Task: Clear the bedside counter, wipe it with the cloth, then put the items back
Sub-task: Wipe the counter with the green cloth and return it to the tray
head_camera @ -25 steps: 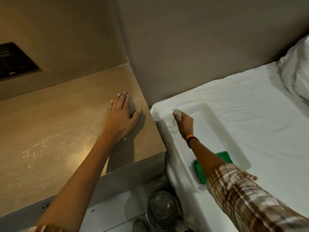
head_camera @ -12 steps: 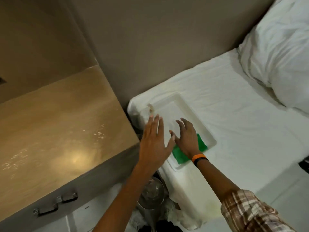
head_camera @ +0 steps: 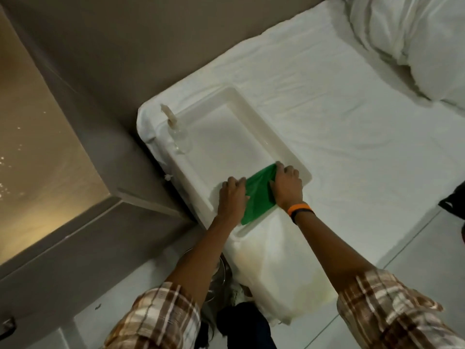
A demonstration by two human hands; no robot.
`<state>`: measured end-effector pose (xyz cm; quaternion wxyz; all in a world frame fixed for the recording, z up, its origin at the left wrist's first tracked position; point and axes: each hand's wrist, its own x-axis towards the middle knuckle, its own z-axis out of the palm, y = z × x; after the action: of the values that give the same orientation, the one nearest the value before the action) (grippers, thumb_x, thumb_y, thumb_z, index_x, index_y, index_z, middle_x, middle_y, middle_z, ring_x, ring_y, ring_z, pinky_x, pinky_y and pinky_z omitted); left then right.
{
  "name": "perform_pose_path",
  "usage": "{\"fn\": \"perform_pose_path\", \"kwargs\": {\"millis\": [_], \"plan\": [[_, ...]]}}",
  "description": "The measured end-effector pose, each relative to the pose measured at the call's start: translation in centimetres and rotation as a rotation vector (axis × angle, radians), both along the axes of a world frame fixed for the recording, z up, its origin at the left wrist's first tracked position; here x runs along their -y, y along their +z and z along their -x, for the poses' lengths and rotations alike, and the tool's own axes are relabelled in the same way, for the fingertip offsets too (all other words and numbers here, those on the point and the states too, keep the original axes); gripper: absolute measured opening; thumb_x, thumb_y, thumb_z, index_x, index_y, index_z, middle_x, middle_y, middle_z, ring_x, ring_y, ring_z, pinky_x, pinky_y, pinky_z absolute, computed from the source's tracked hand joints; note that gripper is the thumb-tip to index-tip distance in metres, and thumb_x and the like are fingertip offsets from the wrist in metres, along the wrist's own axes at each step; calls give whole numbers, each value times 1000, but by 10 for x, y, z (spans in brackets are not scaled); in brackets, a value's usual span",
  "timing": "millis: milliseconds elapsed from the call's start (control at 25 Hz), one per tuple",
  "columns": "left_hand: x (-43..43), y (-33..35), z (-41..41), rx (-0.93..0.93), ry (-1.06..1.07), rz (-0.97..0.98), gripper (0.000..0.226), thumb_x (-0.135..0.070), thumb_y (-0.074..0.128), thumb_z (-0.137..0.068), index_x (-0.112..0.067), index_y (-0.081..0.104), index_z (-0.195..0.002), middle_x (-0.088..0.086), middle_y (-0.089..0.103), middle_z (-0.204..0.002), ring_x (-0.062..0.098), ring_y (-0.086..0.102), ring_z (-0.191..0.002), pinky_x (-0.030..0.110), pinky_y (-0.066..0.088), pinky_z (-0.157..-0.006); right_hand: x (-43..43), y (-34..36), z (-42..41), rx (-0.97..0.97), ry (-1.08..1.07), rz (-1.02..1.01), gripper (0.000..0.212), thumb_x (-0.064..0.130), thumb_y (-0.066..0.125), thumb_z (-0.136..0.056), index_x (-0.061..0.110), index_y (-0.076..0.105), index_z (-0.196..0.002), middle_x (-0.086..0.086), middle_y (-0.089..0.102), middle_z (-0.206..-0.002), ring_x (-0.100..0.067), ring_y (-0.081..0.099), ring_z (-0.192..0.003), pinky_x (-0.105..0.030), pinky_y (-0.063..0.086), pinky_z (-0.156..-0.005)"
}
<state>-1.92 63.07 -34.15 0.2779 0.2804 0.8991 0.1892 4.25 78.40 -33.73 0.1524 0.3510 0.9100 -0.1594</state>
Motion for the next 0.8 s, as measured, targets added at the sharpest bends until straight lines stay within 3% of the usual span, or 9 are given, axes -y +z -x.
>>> {"fn": "perform_pose_path", "kwargs": {"millis": [120,240,360,480,600,680,760,800], "plan": [[-1,-1,3,85,102,-39,27,-11,62,-98,0,61,-122,21,60,-115,37,58,-108,44,53,-89,-8,3,9,-95,-61,32,29,5,47,-99,-5,58,-123,-27,56,-120,-45,57,-111,-46,49,-92],[11,46,11,166,153,-79,32,-13,64,-97,1,61,-126,20,58,-120,34,59,-109,34,51,-92,1,51,11,-278,-203,227,17,-2,44,-95,-7,60,-94,-29,56,-108,-42,57,-94,-38,43,-78],[37,136,22,170,163,-176,29,-17,66,-97,-3,65,-122,16,56,-117,27,59,-104,21,42,-85,30,135,14,-521,-330,322,13,1,44,-95,4,53,-85,-21,57,-101,-25,50,-79,-27,33,-73],[88,242,29,114,153,-331,30,-17,64,-98,-9,63,-127,9,57,-118,23,59,-107,14,37,-84,76,237,27,-769,-366,410,14,14,42,-90,10,55,-86,-2,60,-80,-12,51,-68,-32,38,-64],[153,315,29,63,220,-517,49,-13,61,-99,-29,48,-143,-15,58,-114,-1,59,-96,1,41,-76,129,313,53,-857,-214,343,15,25,36,-83,25,48,-75,5,51,-61,-13,47,-57,-32,35,-54],[205,341,30,8,338,-609,54,-14,60,-98,-41,45,-142,-24,57,-110,-12,58,-92,0,44,-73,177,342,85,-848,-49,240,21,29,35,-82,19,52,-76,2,49,-58,-22,45,-57,-34,32,-56],[251,349,35,-97,424,-595,45,-17,59,-98,-31,50,-140,-10,62,-115,-8,59,-103,11,49,-82,228,358,124,-808,142,120,28,32,37,-83,14,58,-82,-5,56,-61,-29,48,-61,-33,33,-61],[271,348,39,-158,444,-497,44,-22,58,-99,-26,49,-142,-1,59,-117,6,59,-109,26,51,-90,251,361,143,-753,259,64,29,34,39,-84,14,60,-84,-11,63,-69,-33,53,-66,-33,35,-63]]}}
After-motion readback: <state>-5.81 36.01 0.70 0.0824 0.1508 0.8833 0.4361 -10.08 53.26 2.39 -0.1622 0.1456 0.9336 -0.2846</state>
